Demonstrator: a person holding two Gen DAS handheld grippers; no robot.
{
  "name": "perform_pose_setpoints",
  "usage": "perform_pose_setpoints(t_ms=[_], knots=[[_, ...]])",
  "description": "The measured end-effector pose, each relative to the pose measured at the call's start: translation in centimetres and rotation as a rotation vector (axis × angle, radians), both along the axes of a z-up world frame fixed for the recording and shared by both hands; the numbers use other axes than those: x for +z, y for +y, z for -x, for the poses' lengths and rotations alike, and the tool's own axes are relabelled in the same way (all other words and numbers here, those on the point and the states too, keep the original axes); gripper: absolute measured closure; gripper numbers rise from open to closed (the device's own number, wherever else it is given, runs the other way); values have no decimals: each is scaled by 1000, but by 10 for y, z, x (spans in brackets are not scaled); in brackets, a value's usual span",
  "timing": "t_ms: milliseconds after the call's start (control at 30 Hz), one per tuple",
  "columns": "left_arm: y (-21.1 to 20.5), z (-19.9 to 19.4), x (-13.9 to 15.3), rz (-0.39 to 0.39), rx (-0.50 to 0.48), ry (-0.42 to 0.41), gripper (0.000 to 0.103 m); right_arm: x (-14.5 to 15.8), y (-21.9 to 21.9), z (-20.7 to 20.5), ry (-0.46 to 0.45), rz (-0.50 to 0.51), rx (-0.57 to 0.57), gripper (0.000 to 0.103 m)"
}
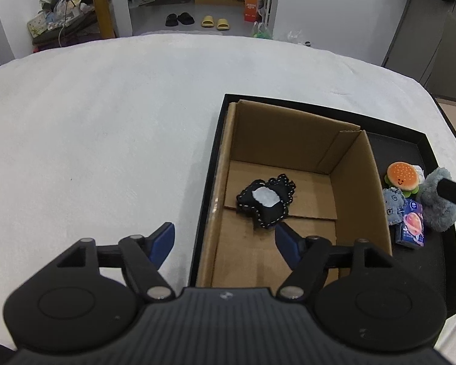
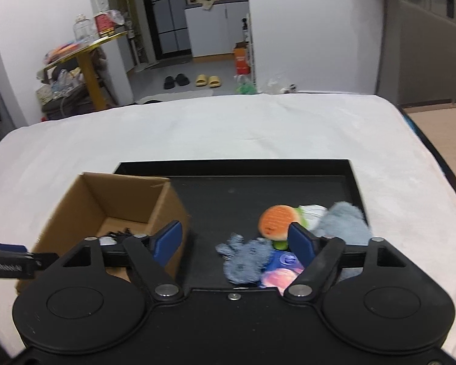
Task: Organize soft objects
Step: 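Move the right tool to the grey fluffy ball and grasp it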
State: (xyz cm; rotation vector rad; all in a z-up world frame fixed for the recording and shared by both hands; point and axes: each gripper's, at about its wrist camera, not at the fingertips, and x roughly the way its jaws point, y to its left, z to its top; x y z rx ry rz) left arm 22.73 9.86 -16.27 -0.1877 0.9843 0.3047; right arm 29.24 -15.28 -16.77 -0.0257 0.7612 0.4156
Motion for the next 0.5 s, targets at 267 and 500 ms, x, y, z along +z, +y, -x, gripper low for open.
perform_pose_setpoints(t_ms=[267, 500], knots=[[-18, -8, -1, -76, 16, -2, 25, -15, -43, -1, -5, 4, -56, 24], [-28, -14, -1, -120, 47, 1, 24, -30, -83, -4, -2, -16, -102, 24]])
